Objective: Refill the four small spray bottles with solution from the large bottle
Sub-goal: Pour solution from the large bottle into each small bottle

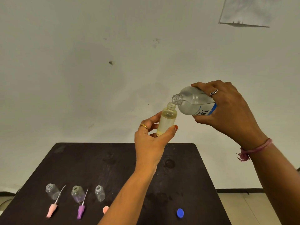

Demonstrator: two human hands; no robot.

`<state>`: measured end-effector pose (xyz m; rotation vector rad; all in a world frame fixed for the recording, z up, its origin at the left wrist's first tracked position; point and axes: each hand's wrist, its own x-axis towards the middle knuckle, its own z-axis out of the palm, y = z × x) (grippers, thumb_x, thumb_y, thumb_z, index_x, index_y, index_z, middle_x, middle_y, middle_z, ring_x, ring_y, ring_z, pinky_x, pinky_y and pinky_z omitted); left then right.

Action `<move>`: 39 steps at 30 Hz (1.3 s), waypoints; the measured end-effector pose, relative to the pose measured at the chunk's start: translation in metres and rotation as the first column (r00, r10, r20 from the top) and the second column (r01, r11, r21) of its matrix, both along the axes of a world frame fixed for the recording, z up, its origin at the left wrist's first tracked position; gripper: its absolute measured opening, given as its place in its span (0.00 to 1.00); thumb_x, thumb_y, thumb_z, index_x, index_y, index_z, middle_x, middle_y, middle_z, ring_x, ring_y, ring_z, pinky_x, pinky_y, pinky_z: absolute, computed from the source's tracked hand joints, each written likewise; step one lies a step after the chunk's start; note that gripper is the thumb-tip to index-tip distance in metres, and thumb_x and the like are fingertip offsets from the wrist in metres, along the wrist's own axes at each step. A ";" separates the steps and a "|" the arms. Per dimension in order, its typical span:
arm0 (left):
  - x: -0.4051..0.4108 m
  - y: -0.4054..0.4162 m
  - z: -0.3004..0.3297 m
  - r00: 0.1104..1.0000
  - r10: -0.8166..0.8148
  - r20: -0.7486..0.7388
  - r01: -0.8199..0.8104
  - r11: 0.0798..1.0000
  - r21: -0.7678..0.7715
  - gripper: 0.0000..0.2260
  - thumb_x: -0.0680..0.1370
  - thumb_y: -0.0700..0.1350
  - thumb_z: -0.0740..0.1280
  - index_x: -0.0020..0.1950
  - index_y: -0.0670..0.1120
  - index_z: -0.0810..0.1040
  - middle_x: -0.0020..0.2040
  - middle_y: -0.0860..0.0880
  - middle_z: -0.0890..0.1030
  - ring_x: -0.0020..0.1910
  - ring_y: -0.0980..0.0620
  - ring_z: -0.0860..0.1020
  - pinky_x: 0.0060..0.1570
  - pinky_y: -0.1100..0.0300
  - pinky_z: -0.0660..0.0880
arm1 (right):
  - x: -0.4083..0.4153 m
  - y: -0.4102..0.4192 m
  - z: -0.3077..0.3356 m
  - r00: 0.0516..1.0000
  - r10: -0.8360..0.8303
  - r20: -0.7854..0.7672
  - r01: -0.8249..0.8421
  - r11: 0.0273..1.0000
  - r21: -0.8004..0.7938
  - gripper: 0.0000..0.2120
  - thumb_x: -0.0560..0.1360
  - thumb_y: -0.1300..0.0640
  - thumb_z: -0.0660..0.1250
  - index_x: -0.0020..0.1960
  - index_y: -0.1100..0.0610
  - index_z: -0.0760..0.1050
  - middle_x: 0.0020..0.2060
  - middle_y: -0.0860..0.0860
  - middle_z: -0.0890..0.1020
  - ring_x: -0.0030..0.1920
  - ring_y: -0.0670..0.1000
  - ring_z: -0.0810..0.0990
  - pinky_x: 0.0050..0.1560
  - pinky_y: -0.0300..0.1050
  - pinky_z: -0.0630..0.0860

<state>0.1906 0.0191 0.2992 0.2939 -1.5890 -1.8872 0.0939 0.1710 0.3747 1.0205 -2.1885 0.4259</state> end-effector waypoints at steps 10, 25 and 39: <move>-0.001 0.000 -0.001 1.000 0.007 0.006 -0.007 1.000 -0.002 0.19 0.67 0.46 0.78 0.54 0.59 0.77 0.52 0.56 0.80 0.50 0.57 0.78 0.36 0.74 0.74 | -0.001 0.000 -0.001 1.000 0.005 -0.010 -0.005 1.000 0.004 0.36 0.60 0.57 0.81 0.66 0.57 0.73 0.54 0.58 0.79 0.52 0.62 0.76 0.49 0.55 0.74; 0.000 0.001 0.000 1.000 -0.002 0.001 0.002 1.000 0.002 0.18 0.67 0.46 0.78 0.51 0.60 0.76 0.51 0.58 0.80 0.49 0.59 0.79 0.35 0.74 0.74 | -0.001 0.001 -0.001 1.000 0.008 -0.010 -0.008 1.000 0.003 0.36 0.59 0.57 0.80 0.65 0.57 0.73 0.54 0.58 0.79 0.52 0.61 0.76 0.49 0.51 0.71; -0.001 0.001 0.000 1.000 -0.005 -0.002 0.006 1.000 0.012 0.18 0.67 0.45 0.77 0.52 0.59 0.77 0.52 0.57 0.79 0.50 0.56 0.78 0.35 0.73 0.74 | -0.004 0.001 -0.003 1.000 0.006 -0.004 -0.006 1.000 0.007 0.36 0.60 0.57 0.81 0.66 0.57 0.73 0.54 0.59 0.79 0.52 0.62 0.76 0.49 0.53 0.73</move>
